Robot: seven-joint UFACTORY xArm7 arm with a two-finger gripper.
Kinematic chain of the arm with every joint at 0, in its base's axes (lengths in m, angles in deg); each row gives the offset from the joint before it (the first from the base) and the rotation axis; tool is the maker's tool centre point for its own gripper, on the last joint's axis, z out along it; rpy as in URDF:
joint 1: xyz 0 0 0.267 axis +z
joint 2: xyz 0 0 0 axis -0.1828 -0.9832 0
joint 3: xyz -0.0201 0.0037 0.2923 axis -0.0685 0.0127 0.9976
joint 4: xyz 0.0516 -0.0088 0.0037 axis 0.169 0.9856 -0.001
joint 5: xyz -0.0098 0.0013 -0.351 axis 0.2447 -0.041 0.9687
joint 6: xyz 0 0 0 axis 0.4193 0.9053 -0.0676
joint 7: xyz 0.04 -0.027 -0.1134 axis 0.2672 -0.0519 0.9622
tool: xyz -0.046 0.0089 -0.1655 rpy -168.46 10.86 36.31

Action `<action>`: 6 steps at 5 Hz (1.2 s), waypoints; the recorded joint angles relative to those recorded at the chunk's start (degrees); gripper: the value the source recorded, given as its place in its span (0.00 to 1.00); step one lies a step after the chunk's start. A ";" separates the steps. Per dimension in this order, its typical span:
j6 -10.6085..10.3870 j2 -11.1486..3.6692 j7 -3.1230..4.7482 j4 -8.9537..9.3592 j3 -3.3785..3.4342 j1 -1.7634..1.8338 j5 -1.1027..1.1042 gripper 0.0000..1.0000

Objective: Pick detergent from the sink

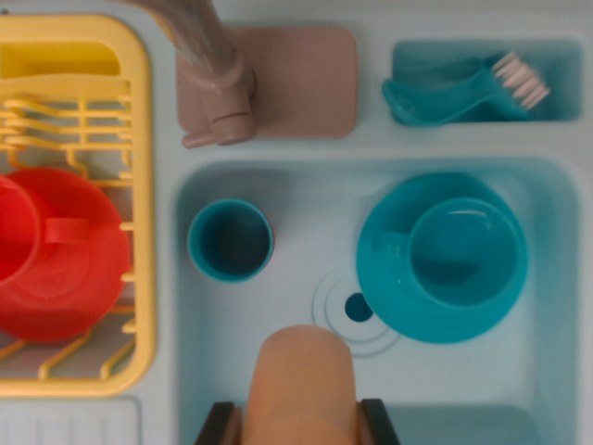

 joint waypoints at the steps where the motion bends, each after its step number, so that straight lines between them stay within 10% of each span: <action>1: 0.00 0.00 0.00 0.00 0.00 0.00 0.00 1.00; 6: 7.33 2.03 -0.09 -5.30 0.07 0.02 0.10 1.00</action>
